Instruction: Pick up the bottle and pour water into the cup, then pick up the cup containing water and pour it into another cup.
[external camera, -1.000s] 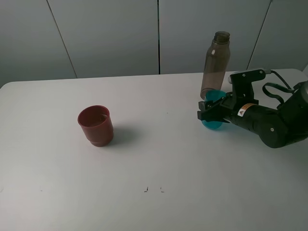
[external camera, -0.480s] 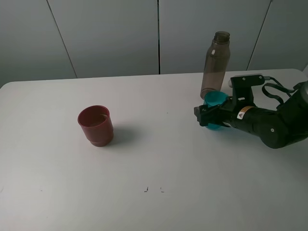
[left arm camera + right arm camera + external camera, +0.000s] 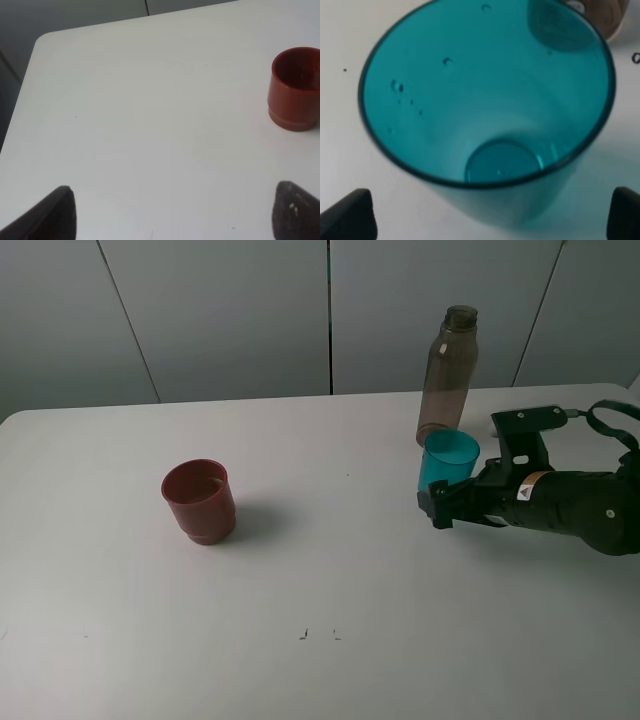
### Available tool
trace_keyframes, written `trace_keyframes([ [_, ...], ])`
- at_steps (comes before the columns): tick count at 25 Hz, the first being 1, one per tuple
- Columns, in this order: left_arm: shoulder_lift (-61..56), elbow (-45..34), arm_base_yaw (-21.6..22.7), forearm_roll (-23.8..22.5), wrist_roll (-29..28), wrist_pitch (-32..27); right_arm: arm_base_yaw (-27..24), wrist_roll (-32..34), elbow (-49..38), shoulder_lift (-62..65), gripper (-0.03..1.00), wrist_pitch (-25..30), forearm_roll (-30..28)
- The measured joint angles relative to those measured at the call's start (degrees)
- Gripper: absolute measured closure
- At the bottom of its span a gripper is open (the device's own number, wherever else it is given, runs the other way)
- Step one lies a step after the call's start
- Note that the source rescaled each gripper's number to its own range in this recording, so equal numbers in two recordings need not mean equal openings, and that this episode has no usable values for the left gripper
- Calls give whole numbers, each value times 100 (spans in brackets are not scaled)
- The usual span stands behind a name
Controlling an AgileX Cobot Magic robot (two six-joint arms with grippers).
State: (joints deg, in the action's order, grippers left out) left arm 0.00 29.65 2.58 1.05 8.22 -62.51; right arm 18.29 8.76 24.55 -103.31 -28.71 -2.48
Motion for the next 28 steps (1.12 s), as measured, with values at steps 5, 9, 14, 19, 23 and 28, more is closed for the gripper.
trace_keyframes([
  [5, 0, 0, 0, 0, 0, 0, 0, -13, -36, 1058, -3, 1654, 0],
  [9, 0, 0, 0, 0, 0, 0, 0, -23, -49, 2279, -3, 2712, -9],
  [14, 0, 0, 0, 0, 0, 0, 0, -168, 21, 4271, -3, 4039, -9],
  [19, 0, 0, 0, 0, 0, 0, 0, -283, 522, 6211, -3, 5995, -9],
  [23, 0, 0, 0, 0, 0, 0, 0, -283, 655, 7585, -3, 7307, -22],
  [28, 0, 0, 0, 0, 0, 0, 0, -304, 655, 8787, -3, 8748, -33],
])
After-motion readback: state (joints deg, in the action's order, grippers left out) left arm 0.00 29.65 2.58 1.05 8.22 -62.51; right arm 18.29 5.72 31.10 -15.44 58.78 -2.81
